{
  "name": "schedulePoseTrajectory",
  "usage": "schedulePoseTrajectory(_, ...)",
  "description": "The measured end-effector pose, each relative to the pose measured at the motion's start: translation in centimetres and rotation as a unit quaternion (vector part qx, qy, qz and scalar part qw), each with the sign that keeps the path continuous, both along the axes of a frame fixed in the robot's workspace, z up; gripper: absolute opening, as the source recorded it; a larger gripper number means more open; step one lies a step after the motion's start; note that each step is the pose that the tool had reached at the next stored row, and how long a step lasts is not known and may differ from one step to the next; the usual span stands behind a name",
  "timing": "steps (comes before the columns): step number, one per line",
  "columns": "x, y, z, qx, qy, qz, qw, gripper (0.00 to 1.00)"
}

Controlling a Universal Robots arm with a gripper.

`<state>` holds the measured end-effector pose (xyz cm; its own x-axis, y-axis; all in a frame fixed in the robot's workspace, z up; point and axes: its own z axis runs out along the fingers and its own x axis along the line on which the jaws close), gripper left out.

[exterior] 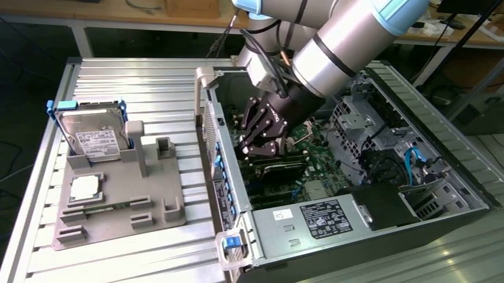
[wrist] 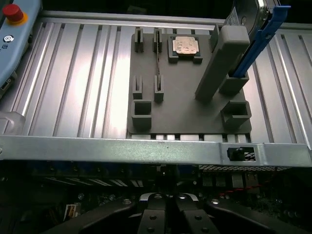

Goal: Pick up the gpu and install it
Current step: 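Press down on the gpu until it lock into place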

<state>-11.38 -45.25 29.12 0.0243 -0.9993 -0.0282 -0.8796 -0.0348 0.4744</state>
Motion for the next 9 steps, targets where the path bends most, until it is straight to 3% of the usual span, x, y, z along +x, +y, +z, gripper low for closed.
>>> schedulePoseTrajectory(2, 0.1, -0.18, -0.02, 0.0014, 0.0035, 0.0, 1.0, 0.11)
schedulePoseTrajectory(4, 0.33, -0.25, -0.04, 0.0016, 0.0099, 0.0, 0.9999, 0.11)
schedulePoseTrajectory(8, 0.69, -0.28, -0.05, 0.0027, 0.0266, 0.0, 0.9996, 0.11)
schedulePoseTrajectory(9, 0.76, -0.3, -0.07, 0.0033, 0.0324, 0.0, 0.9995, 0.11)
